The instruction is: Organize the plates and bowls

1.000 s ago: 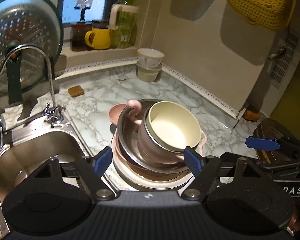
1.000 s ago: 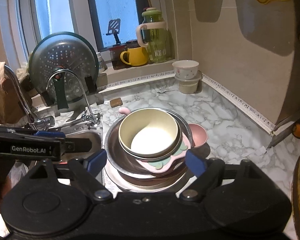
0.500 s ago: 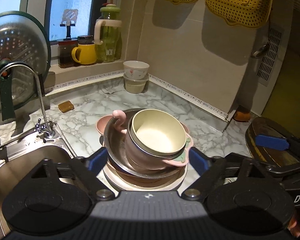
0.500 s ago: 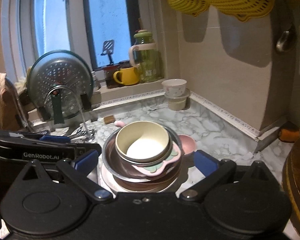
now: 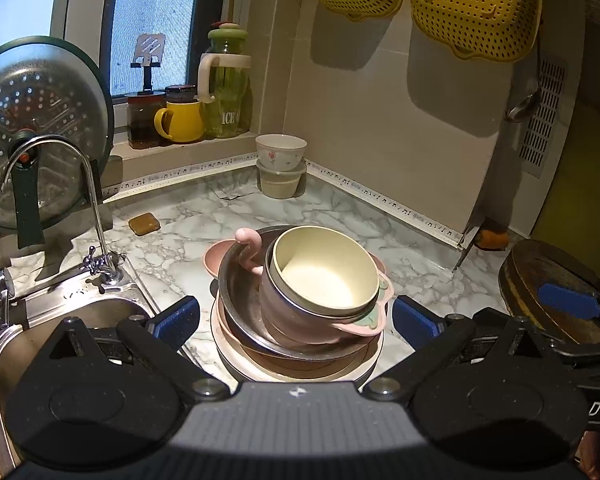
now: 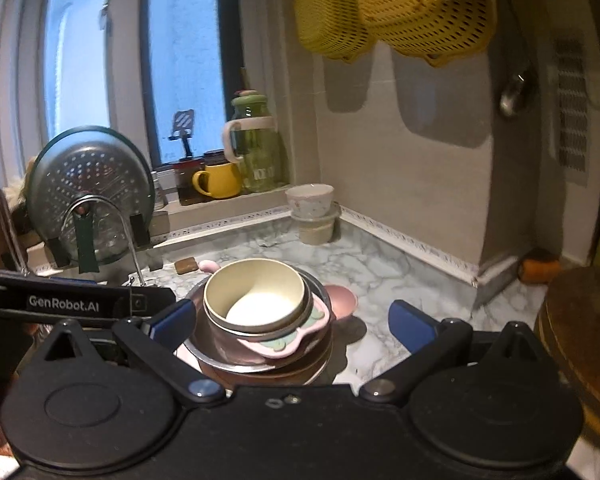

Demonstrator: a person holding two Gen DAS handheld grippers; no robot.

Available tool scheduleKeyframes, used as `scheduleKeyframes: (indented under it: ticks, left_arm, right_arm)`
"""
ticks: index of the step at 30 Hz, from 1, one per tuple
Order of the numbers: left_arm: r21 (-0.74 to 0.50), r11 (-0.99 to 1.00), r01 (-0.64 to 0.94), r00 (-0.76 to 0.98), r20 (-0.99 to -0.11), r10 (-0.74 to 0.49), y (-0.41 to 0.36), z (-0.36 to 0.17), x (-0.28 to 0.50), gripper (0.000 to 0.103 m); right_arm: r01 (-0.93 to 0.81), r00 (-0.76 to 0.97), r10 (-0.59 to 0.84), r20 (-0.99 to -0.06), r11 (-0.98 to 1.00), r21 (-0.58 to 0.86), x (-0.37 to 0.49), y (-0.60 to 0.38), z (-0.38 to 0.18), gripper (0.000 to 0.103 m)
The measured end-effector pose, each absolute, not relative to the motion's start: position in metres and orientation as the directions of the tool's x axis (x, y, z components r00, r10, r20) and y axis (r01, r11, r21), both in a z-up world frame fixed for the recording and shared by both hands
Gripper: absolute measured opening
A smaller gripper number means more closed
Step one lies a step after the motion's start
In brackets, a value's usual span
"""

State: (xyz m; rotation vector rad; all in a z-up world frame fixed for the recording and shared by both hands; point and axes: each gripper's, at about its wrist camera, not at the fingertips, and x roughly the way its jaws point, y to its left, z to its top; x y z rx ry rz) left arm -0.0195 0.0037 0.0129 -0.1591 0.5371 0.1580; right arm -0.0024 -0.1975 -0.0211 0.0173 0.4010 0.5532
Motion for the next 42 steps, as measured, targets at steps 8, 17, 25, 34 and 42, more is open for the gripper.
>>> scheduleKeyframes:
  ticks: [8, 17, 25, 34, 42]
  left_arm:
    - [-0.104, 0.977, -0.185, 0.85, -0.516, 0.106, 0.001, 0.014, -0.023, 0.103]
    - [-0.103, 0.981, -0.163, 0.855, -0.512, 0.088, -0.001, 0.015, -0.022, 0.103]
    - [-0.082, 0.984, -0.159, 0.856, -0.508, 0.096, -0.003, 0.018, -0.022, 0.103]
    - [-0.085, 0.984, -0.159, 0.844, -0.528, 0.091, -0.001, 0.027, -0.018, 0.103]
    - [-0.086, 0.982, -0.169, 0.824, -0.558, 0.093, 0.001, 0.029, -0.015, 0.103]
  right_arm:
    - [-0.491, 0.798, 0.494, -0.346, 0.865, 0.103, -0.007, -0.197, -0.019, 0.103]
    - [-0.464, 0.804, 0.48, -0.352, 0.876, 0.134, 0.0, -0.201, -0.016, 0.103]
    - [-0.464, 0.809, 0.474, -0.349, 0.878, 0.119, 0.0, -0.199, -0.014, 0.103]
    - [-0.468, 0.806, 0.471, -0.358, 0.878, 0.101, 0.001, -0.196, -0.006, 0.103]
    - [-0.476, 0.794, 0.475, -0.379, 0.874, 0.1, 0.005, -0.194, -0.002, 0.103]
